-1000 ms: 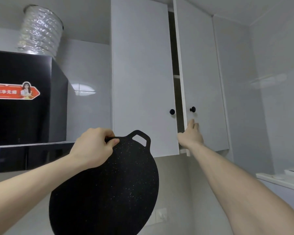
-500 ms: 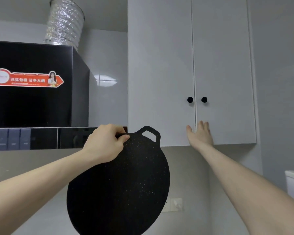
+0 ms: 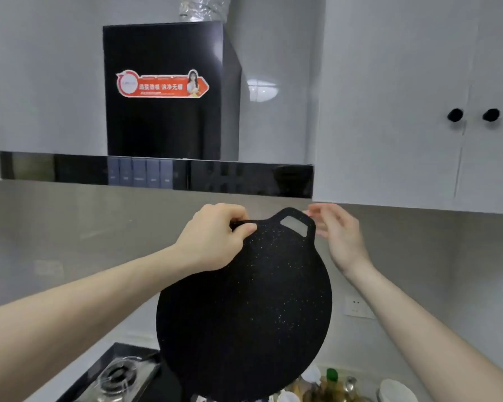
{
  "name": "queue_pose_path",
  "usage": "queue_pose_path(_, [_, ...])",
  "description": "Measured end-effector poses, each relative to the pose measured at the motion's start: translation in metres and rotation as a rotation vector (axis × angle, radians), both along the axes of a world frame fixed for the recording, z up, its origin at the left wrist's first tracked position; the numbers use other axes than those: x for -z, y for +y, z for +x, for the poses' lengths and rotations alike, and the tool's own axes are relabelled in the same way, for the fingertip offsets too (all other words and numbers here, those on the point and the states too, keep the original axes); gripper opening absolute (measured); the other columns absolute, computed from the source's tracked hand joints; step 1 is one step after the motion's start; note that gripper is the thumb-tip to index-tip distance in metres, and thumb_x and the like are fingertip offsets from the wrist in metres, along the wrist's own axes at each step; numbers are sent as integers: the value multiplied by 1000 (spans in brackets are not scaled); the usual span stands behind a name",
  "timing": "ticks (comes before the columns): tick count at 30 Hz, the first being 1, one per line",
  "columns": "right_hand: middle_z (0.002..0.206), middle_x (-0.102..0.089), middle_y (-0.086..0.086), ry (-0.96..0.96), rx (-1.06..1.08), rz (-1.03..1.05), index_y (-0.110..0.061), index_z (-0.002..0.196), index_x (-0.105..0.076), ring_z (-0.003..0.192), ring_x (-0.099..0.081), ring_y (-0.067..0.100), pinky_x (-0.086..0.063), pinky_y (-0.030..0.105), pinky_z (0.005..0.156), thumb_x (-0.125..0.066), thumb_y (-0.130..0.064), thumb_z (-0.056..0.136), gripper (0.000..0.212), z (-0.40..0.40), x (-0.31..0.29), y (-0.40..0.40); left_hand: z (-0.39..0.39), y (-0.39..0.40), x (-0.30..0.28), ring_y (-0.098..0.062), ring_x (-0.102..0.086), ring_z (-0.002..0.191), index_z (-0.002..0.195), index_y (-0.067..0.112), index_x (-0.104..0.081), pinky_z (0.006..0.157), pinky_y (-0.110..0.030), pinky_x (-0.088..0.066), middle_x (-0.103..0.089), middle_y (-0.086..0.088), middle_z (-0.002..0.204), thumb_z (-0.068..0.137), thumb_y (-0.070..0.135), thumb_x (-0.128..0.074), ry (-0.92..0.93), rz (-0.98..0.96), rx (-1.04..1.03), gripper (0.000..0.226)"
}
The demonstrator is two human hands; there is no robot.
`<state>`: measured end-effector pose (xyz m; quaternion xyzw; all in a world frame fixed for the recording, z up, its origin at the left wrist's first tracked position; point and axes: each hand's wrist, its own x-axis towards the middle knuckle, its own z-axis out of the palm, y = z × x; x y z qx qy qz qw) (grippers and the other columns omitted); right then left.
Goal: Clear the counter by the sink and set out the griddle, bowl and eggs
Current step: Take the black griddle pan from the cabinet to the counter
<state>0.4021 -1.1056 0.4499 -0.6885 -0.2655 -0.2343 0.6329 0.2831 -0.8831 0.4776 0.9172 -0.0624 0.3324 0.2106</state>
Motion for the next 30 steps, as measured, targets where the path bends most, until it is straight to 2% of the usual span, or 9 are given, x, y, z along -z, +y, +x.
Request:
queue_pose_path(5, [115,-76,6,336,-496,-152,-16,116,-74,113,-70,20,-48,40,101,-28,-57,106,63,-52,36,99,-58,82,37,-7,-54,63,68,33,-55,64,-29,-45,-58,13,65,100,39,-62,59,-25,-70,34])
queue_pose_path(9, [100,-76,-2,335,-557,-370,-12,106,-73,92,-72,19,-52,35,86,-51,-45,103,39,-99,78,199,-121,179,79,-11,-44,54,65,26,-51,59,-29,-39,-51,7,59,100,39,-62,112,-99,-203,38])
queue_pose_path(13, [83,-67,8,356,-608,-309,6,99,-63,77,-64,22,-51,38,73,-60,-30,101,36,-134,123,289,-171,262,122,-7,-51,60,73,27,-61,65,-32,-48,-60,10,66,99,41,-61,186,-169,-273,29])
queue_pose_path(16, [81,-74,11,449,-635,-218,0,97,-71,72,-70,21,-58,36,67,-62,-22,101,23,-170,162,363,-207,326,162,-7,-56,67,74,31,-62,69,-33,-50,-64,10,71,98,41,-61,246,-210,-341,27])
queue_pose_path(19, [78,-76,5,523,-675,-214,-7,93,-74,70,-71,18,-58,30,61,-64,-22,100,20,-198,201,427,-236,382,202,-3,-58,68,71,31,-61,67,-25,-42,-63,12,72,99,41,-62,312,-271,-409,29])
queue_pose_path(22, [85,-78,9,589,-693,-245,-11,95,-77,76,-75,21,-60,34,68,-66,-26,99,20,-212,230,475,-254,430,233,0,-59,71,70,37,-58,68,-26,-43,-62,15,73,94,48,-65,337,-297,-506,27])
queue_pose_path(25, [87,-79,9,652,-653,-226,-11,94,-77,78,-75,21,-59,30,65,-69,-28,97,20,-211,256,517,-273,485,268,-1,-63,89,95,39,-60,80,-31,-50,-67,20,93,89,50,-70,319,-366,-622,15])
queue_pose_path(28, [89,-79,2,727,-570,-155,-14,98,-78,81,-75,16,-58,27,67,-69,-29,97,17,-192,282,555,-297,530,314,-12,-60,107,130,31,-50,93,-35,-51,-60,13,119,89,54,-69,340,-555,-745,51])
queue_pose_path(30, [92,-78,1,798,-495,-95,-14,101,-78,86,-74,16,-57,29,72,-67,-26,99,16,-169,304,585,-308,556,350,-16,-57,114,142,26,-41,94,-35,-48,-55,8,129,91,60,-64,435,-710,-805,65])
